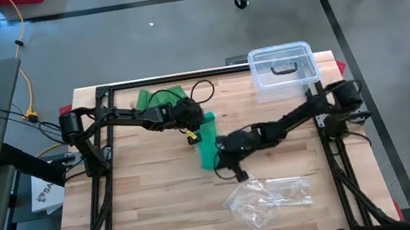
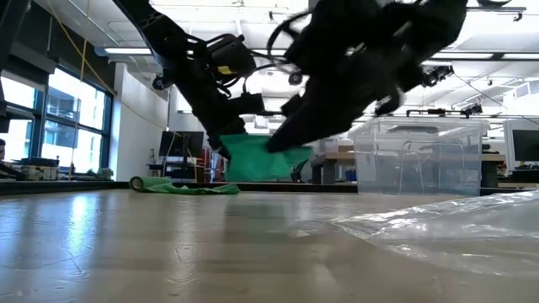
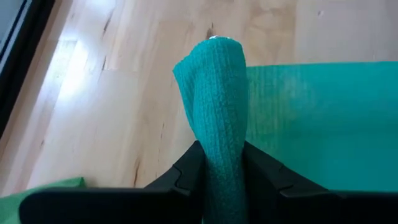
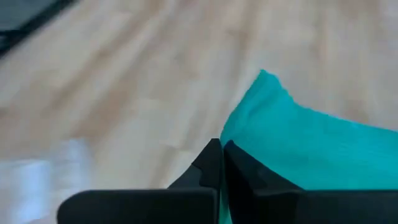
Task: Roll bandage
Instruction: Roll the blue bandage
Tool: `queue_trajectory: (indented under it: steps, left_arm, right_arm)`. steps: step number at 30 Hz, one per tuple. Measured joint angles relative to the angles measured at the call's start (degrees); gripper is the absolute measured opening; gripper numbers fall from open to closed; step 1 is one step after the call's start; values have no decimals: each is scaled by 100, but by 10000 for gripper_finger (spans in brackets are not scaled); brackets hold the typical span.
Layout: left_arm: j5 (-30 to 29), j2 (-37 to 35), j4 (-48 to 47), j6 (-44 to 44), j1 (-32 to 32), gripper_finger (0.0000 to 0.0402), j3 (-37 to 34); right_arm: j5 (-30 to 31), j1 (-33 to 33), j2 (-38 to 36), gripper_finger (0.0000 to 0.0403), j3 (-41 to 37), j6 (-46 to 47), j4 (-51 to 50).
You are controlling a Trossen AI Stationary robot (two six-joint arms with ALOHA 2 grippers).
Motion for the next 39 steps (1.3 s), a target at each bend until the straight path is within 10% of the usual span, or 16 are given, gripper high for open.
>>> queue_trajectory:
  steps: [10,29,39]
  left_arm:
    - [90,0,-34,-78,-28,72,0]
    - [35,458,26,-400,-925,73,-3]
    - [312,394,-6,-176,-918,157,-9]
  right_arm:
    - [-98,932,-271,0,-2,489,-95]
    - [232,447,-174,0,-2,575,-173]
    - [238,447,-171,0,0,658,-144]
